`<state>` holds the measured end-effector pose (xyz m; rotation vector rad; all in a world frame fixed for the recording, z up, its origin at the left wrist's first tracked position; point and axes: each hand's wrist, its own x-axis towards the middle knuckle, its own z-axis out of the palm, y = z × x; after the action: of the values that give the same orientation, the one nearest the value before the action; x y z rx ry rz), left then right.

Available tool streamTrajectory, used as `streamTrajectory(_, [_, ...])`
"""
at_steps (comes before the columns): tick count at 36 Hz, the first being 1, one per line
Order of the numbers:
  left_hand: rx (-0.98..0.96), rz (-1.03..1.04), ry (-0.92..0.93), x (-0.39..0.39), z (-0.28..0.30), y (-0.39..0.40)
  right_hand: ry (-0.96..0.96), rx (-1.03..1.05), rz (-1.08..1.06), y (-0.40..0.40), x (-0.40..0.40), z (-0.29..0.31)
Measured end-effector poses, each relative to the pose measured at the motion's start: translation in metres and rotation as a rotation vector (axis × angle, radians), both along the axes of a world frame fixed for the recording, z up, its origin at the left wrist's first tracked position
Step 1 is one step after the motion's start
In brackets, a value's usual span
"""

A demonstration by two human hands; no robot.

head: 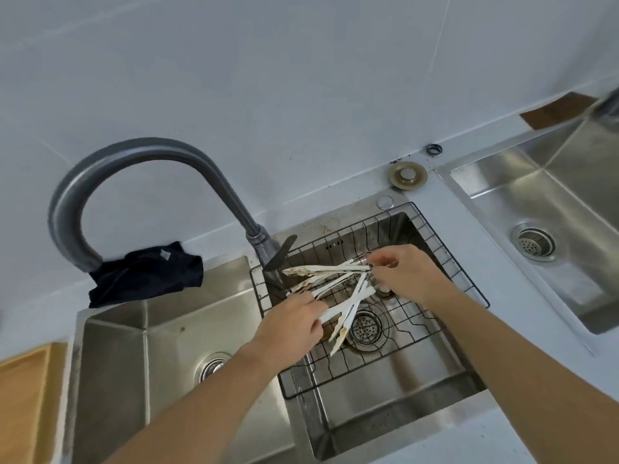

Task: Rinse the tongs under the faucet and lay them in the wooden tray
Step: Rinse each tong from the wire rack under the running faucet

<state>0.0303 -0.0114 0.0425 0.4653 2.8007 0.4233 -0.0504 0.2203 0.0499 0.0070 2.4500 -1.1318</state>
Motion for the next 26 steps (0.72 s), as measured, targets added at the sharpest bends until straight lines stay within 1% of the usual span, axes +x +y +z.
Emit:
streamTrajectory(2, [0.003,-0.027,0.023,0.005,0.008,-0.005,0.033,0.012,0.075,-0.003,0.006,0.008])
streamTrajectory(5, [-0.010,-0.073,0.052,0.013,0.022,-0.014,0.022,0.022,0.179,-0.008,0.012,0.021])
streamTrajectory(8, [-0.011,-0.102,0.078,0.017,0.039,-0.026,0.027,0.093,0.305,-0.016,0.016,0.035])
streamTrajectory(11, [-0.039,-0.117,0.120,0.025,0.058,-0.043,0.087,0.158,0.409,-0.032,0.023,0.047])
streamTrajectory(16, [-0.086,-0.127,0.170,0.035,0.085,-0.067,0.252,0.227,0.472,-0.063,0.035,0.072])
streamTrajectory(19, [-0.100,-0.125,0.215,0.041,0.100,-0.082,0.269,0.220,0.471,-0.079,0.042,0.089])
streamTrajectory(23, [-0.046,-0.115,0.346,0.054,0.115,-0.104,0.303,0.229,0.475,-0.101,0.057,0.104])
streamTrajectory(26, [0.019,-0.036,0.437,0.064,0.124,-0.121,0.321,0.225,0.451,-0.118,0.067,0.110])
